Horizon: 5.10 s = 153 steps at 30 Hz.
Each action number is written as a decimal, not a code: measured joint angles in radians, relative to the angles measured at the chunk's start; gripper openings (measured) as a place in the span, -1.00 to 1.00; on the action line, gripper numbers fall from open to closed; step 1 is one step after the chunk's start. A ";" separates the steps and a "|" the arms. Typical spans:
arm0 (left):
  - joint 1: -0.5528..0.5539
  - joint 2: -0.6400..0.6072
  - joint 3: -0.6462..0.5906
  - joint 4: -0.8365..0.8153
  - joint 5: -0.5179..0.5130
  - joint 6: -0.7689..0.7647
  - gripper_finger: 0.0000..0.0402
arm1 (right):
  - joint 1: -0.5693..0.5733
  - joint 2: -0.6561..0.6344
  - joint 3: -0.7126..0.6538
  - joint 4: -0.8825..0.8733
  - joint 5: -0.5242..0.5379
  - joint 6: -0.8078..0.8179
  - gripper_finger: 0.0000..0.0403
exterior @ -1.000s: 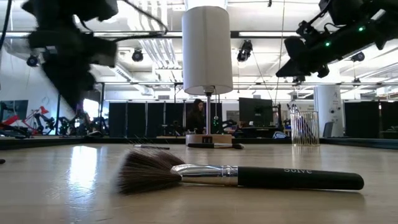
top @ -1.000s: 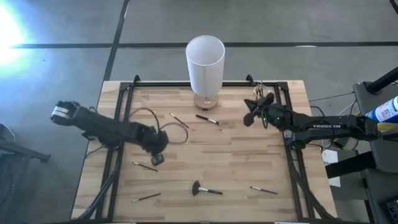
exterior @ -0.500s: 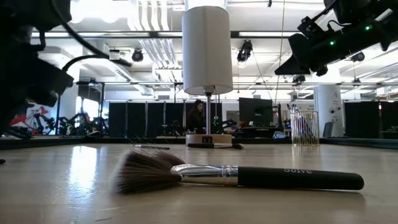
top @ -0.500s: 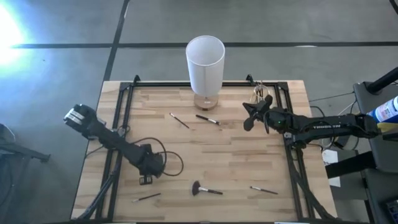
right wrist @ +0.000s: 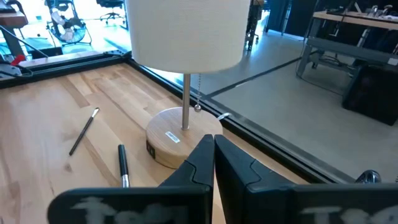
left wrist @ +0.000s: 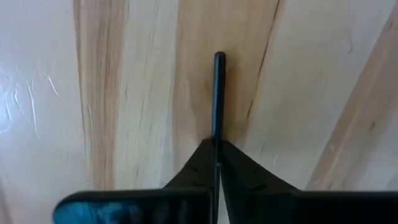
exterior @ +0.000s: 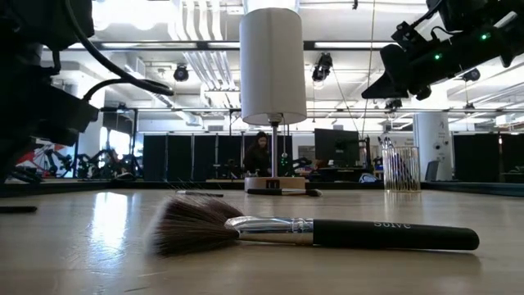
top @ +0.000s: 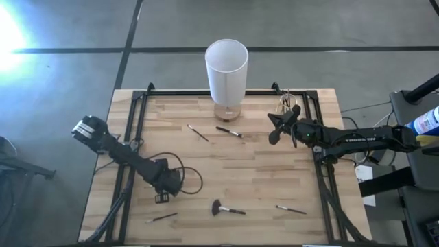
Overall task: Pick & Place Makeup Brushes
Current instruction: Put the eyeshadow brush into the makeup brush holder
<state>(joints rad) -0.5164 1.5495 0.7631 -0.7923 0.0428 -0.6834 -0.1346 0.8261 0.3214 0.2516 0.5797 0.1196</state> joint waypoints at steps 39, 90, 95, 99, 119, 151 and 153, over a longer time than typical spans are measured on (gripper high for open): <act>0.585 0.395 0.458 0.575 0.098 0.578 -0.95 | 0.000 0.000 0.000 -0.016 -0.150 0.015 -0.96; -0.001 0.254 0.215 0.704 -0.168 0.130 -0.59 | 0.078 0.143 0.029 0.014 -0.291 0.008 -0.46; -0.020 0.273 0.214 0.712 -0.241 0.108 -0.59 | 0.078 0.143 0.029 0.015 -0.291 0.009 -0.47; -0.026 0.288 0.214 0.715 -0.308 0.102 -0.59 | 0.078 0.143 0.029 0.015 -0.291 0.011 -0.48; 0.084 0.204 0.205 0.591 -0.264 0.034 -1.00 | 0.129 0.145 0.033 0.006 -0.300 -0.035 -0.65; 0.625 0.089 0.200 0.777 0.269 0.009 -1.00 | 0.239 0.778 0.520 -0.234 -0.405 -0.029 -0.35; 0.630 0.089 0.200 0.778 0.273 0.021 -1.00 | 0.235 0.805 0.545 -0.236 -0.404 -0.040 -0.38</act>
<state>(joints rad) 0.1131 1.6390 0.9627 -0.0147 0.3155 -0.6620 0.1003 1.6315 0.8667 0.0153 0.1755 0.0796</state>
